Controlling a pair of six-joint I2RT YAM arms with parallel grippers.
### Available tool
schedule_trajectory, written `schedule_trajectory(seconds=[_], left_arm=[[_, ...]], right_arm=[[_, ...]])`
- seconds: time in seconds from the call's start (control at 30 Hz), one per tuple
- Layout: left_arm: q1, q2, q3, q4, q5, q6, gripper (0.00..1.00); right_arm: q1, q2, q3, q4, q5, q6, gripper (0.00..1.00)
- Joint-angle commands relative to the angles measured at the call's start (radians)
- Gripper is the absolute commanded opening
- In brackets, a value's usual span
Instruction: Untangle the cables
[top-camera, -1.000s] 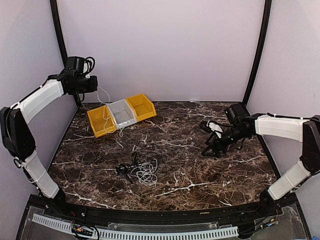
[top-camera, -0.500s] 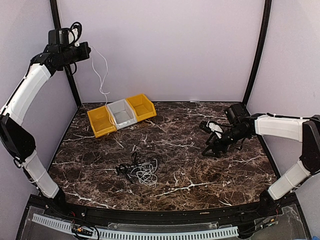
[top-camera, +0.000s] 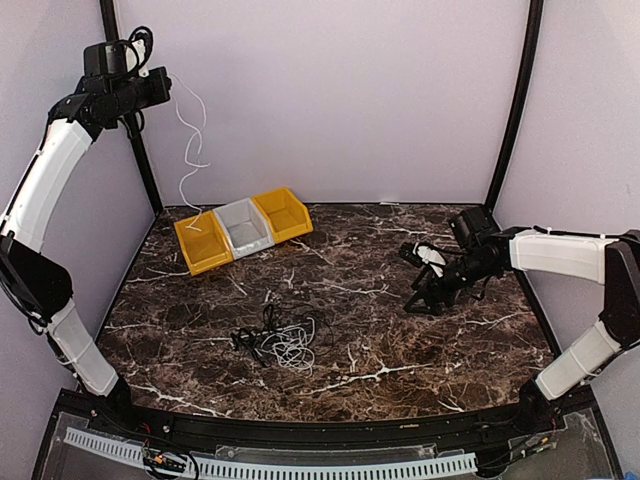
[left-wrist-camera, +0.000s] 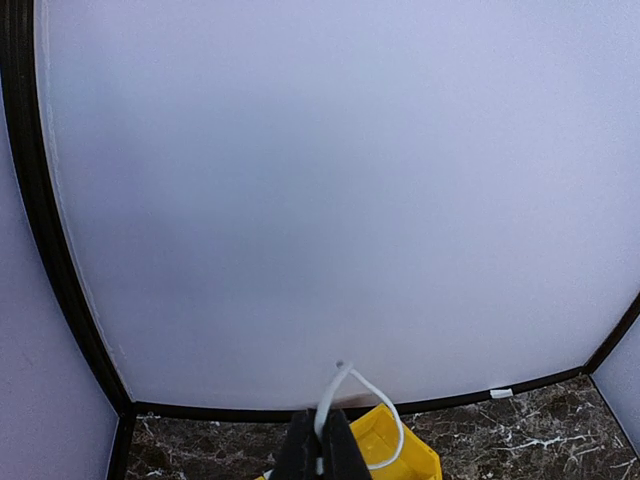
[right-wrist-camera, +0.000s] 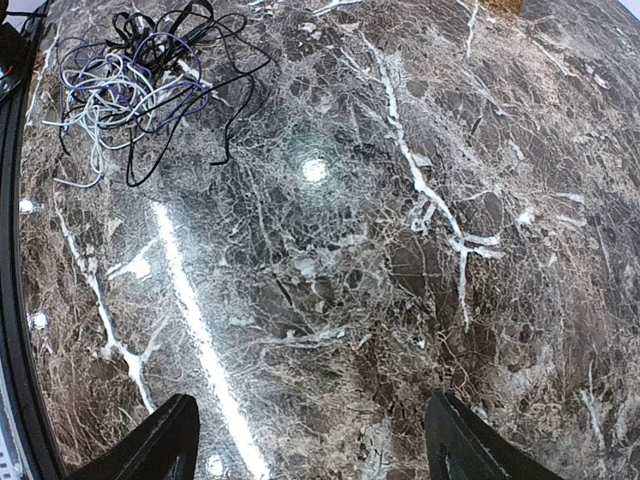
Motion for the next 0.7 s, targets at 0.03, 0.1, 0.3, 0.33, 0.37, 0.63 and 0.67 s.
schedule_trajectory(seconds=[0.03, 0.1, 0.3, 0.33, 0.37, 0.63, 0.67], left_arm=[[0.002, -0.006, 0.043, -0.013, -0.012, 0.008, 0.0], [0.002, -0.004, 0.04, -0.017, -0.021, 0.012, 0.0], [0.003, 0.008, 0.002, -0.009, -0.041, 0.027, 0.0], [0.003, 0.013, -0.002, -0.007, -0.047, 0.032, 0.0], [0.004, 0.015, -0.01, -0.004, -0.05, 0.038, 0.0], [0.021, 0.021, -0.098, 0.022, -0.075, 0.05, 0.0], [0.023, 0.019, -0.117, 0.031, -0.076, 0.05, 0.0]], right_arm=[[0.001, 0.005, 0.012, 0.006, 0.003, -0.012, 0.79], [0.0, 0.005, 0.012, 0.006, 0.005, -0.013, 0.79], [0.001, 0.003, 0.011, 0.005, 0.008, -0.016, 0.79], [0.001, 0.003, 0.011, 0.004, 0.009, -0.017, 0.79], [0.001, 0.005, 0.011, 0.002, 0.01, -0.017, 0.79], [0.001, 0.006, 0.008, 0.003, 0.016, -0.022, 0.79], [0.0, 0.007, 0.008, 0.003, 0.016, -0.022, 0.79]])
